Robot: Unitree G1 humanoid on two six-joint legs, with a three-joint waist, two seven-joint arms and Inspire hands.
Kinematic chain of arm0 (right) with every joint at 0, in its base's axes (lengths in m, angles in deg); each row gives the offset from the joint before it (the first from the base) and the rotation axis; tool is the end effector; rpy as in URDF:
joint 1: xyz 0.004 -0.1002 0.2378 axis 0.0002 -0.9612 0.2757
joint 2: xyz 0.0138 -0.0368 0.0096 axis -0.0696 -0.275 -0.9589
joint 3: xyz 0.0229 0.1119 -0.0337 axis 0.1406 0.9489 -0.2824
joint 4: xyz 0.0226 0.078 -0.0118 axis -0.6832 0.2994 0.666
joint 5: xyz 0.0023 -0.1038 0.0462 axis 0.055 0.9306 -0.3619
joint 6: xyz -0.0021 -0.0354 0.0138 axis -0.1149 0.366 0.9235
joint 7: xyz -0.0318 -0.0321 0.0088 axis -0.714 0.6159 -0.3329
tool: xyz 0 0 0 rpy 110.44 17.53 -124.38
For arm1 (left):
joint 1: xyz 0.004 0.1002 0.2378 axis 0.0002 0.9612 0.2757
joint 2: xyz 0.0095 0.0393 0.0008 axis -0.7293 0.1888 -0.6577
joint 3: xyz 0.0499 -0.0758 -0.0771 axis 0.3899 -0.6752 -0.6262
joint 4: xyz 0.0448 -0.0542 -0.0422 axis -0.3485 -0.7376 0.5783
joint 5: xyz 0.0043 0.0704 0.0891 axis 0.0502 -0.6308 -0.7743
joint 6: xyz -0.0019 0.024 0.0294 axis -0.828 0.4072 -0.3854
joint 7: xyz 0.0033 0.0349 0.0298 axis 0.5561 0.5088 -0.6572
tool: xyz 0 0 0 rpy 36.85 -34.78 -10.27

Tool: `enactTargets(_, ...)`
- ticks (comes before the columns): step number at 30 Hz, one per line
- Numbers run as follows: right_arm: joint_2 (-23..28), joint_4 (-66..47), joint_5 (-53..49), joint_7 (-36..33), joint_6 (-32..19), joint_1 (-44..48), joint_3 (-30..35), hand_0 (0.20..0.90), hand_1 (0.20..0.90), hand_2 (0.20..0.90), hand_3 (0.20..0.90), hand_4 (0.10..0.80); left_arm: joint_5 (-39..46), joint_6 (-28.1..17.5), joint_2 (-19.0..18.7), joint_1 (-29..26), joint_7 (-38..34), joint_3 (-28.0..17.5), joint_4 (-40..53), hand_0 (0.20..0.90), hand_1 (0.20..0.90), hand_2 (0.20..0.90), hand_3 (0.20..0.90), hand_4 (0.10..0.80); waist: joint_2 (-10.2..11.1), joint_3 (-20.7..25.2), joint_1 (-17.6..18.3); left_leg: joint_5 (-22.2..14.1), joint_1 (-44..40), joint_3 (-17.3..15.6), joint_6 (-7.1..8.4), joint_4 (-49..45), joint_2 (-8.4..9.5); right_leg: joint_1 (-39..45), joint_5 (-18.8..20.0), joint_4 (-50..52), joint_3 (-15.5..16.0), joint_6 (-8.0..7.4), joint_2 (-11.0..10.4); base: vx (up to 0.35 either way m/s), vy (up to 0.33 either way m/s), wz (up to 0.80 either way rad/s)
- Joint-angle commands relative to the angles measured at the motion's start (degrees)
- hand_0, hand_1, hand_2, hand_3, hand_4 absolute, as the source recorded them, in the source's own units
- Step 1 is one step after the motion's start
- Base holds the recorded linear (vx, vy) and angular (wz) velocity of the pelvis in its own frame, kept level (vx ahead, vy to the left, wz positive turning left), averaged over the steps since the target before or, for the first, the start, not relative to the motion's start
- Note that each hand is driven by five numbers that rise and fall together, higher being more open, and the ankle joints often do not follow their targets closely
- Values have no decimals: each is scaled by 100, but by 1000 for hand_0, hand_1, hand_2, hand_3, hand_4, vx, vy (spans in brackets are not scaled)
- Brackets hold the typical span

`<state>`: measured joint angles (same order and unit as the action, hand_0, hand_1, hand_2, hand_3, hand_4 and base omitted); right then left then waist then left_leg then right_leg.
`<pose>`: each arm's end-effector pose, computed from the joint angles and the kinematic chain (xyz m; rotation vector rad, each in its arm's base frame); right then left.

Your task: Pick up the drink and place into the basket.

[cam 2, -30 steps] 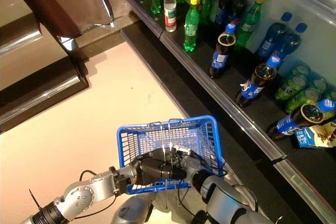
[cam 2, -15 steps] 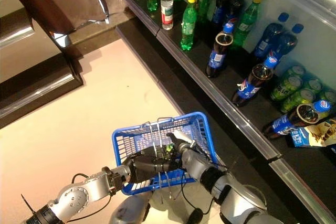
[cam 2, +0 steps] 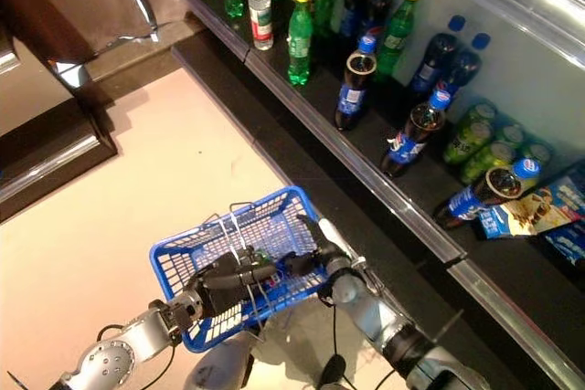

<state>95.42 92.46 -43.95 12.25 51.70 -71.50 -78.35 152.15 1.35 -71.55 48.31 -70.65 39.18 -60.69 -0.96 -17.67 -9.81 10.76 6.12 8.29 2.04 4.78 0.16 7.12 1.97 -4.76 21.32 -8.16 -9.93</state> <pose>0.2372 -0.1495 0.0106 -0.5823 0.1895 0.2067 0.1739 0.1705 0.0163 -0.7622 0.5549 -0.4167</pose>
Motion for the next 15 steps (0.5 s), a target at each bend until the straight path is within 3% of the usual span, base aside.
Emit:
enactTargets(1,242,-887,-136,-477,-1484,-223,547,900,900,900,900,800,336,-1400,756,-380,605,-479,1633,300,300,300,200,100,-27,640,11,-868,-551,-426,110,22,-394,-295,209,19,-469,-206,-357,0,0,0)
enactTargets(4,158,-1295,-81,-302,-1952,-811,964,900,900,900,900,800,-44,-1671,812,-87,276,-865,1551,300,300,300,200,100,-16,710,69,-899,-607,-453,123,22,-415,-265,192,7,-499,-226,-353,15,-10,-10)
enactTargets(10,16,-1806,-231,203,-2532,-1535,1633,900,900,900,900,800,-121,-1649,1043,634,-193,-1841,1302,300,300,300,200,100,30,866,98,-923,-730,-471,190,22,-479,-128,108,-24,-496,-216,-295,-3,-39,-10)
enactTargets(15,-19,-1802,-569,403,-2556,-1574,1607,900,900,900,900,800,-111,-1776,1080,768,-446,-2056,984,300,300,300,200,100,36,902,32,-856,-786,-373,267,22,-532,41,-30,47,-322,-116,-171,-6,-54,1)
